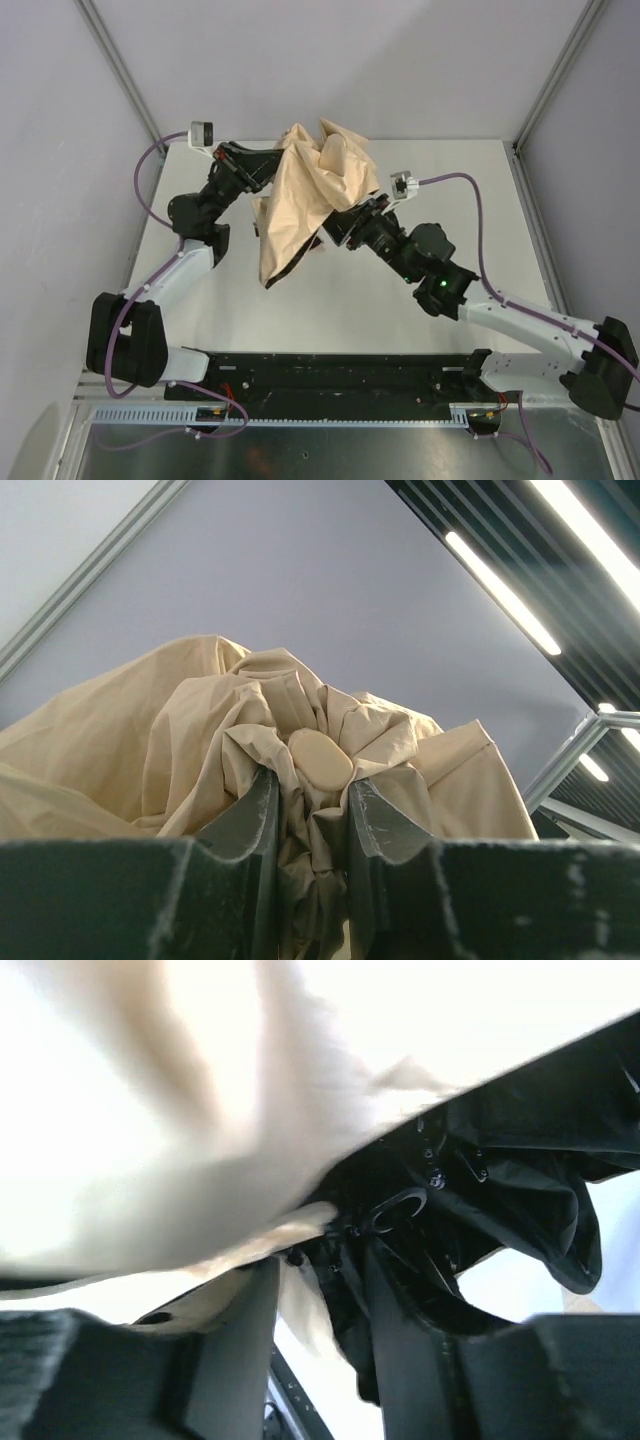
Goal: Put away the umbrella
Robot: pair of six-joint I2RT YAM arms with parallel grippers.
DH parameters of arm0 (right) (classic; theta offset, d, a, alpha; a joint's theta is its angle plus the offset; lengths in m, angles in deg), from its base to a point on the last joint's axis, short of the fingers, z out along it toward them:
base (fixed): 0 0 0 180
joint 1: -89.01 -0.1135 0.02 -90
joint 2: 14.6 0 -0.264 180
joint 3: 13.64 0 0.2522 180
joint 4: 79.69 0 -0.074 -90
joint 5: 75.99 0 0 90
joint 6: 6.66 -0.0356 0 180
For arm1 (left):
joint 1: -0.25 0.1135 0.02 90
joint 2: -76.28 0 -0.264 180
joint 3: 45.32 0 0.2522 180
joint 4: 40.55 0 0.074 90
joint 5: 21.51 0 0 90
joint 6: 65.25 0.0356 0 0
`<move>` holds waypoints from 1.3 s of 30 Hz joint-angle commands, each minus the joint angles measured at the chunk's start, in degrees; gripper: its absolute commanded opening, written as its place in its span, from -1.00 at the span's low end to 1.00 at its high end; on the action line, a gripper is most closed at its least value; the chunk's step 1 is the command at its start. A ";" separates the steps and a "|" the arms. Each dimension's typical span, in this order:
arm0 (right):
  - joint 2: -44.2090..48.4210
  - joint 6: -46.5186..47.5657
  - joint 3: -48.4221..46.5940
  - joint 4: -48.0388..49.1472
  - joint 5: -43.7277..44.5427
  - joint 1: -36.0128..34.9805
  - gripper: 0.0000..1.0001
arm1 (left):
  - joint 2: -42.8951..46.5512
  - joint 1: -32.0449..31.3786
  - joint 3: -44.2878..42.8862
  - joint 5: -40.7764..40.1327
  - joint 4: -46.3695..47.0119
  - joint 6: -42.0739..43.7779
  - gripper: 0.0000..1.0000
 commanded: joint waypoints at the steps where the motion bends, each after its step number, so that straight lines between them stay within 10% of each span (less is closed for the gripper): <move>1: 6.36 5.73 -0.85 -9.23 -3.51 2.12 0.10 | 0.47 -0.83 -3.72 4.29 16.73 -2.98 -1.00; 6: 13.29 13.10 -0.85 -22.73 -19.69 5.94 0.60 | -2.11 0.04 -7.31 7.59 17.15 -2.20 -1.00; 13: 23.58 23.20 -1.07 -42.55 -24.24 15.50 0.72 | -4.61 0.35 -9.78 11.14 17.76 -2.52 -1.00; 18: 25.62 19.78 -4.47 -43.36 -24.95 29.80 0.75 | -4.70 0.06 -12.16 17.47 19.00 -3.03 -1.00; 23: 18.94 11.44 -8.25 -30.12 -50.45 42.06 0.77 | -2.96 -1.34 -12.82 23.69 19.67 -1.90 -1.00; 29: 15.62 3.92 -8.43 -14.64 -63.08 40.20 0.86 | -1.51 -2.98 -12.71 26.28 19.69 -0.78 -1.00; 39: 9.25 9.88 -10.22 -15.63 -54.75 21.05 0.94 | -1.80 -6.85 -13.47 25.70 19.69 -0.10 -1.00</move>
